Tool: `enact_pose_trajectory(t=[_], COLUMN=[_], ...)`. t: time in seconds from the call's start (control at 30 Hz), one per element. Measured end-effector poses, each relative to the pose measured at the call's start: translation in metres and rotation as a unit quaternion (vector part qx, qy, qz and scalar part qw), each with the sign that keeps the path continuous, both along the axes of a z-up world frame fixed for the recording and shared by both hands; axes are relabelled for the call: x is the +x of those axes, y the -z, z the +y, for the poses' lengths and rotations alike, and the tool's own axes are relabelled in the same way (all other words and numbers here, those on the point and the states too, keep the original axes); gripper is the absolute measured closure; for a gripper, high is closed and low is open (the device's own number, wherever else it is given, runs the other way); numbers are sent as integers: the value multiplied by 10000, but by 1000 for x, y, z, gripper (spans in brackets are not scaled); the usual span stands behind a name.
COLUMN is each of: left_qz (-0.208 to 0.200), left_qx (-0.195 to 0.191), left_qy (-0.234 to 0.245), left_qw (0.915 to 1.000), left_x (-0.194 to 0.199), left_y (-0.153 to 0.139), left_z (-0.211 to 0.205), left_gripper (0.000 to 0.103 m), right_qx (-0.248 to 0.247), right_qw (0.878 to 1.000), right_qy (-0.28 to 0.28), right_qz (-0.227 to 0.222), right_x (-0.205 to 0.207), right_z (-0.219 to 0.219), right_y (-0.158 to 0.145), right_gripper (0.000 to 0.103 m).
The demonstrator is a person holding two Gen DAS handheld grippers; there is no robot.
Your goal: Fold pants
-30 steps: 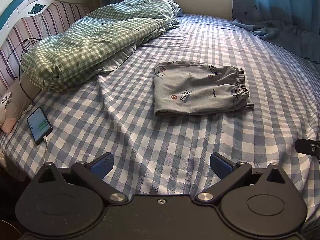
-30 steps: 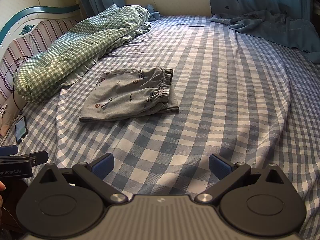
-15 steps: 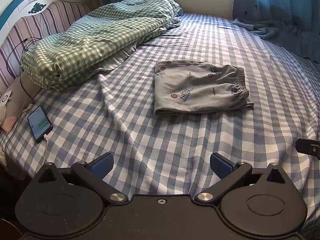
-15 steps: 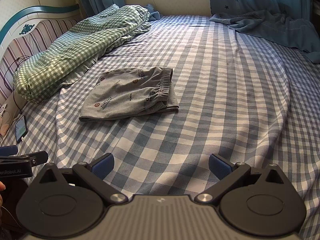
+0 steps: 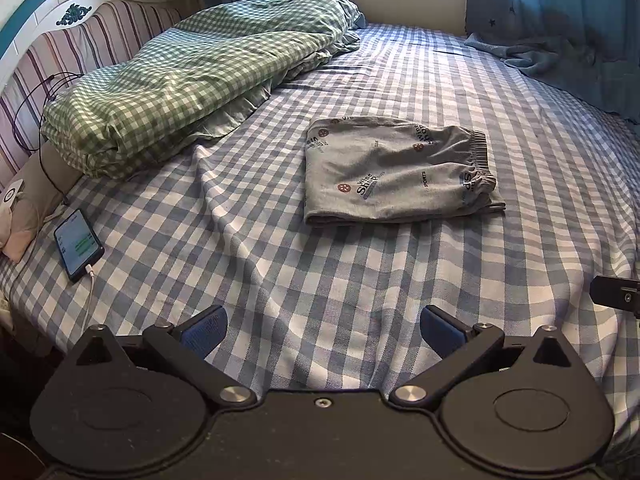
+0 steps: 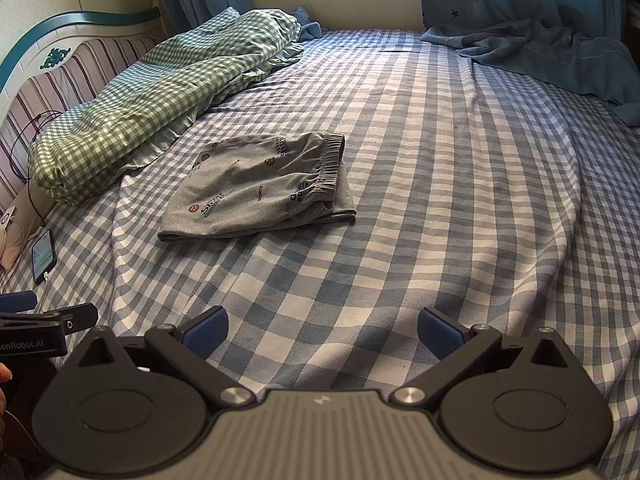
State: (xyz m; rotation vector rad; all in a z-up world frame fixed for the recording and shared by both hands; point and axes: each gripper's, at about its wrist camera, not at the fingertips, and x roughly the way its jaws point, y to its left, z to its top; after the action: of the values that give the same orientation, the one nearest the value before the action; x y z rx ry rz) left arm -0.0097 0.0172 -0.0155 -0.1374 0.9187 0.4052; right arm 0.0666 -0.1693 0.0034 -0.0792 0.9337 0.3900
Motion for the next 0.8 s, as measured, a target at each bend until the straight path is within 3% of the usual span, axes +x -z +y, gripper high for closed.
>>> enact_pose_trajectory(t=[0.8], left_qz=[125], left_qx=[-17], left_qy=[-121], left_qw=[9998], left_x=[-2], left_y=[2], left_z=[-3], left_gripper=[1], right_qx=[19], right_qw=[9999], right_qy=[-119], right_qz=[42], right_x=[2], right_z=[-10], right_y=[-3], right_gripper=[0])
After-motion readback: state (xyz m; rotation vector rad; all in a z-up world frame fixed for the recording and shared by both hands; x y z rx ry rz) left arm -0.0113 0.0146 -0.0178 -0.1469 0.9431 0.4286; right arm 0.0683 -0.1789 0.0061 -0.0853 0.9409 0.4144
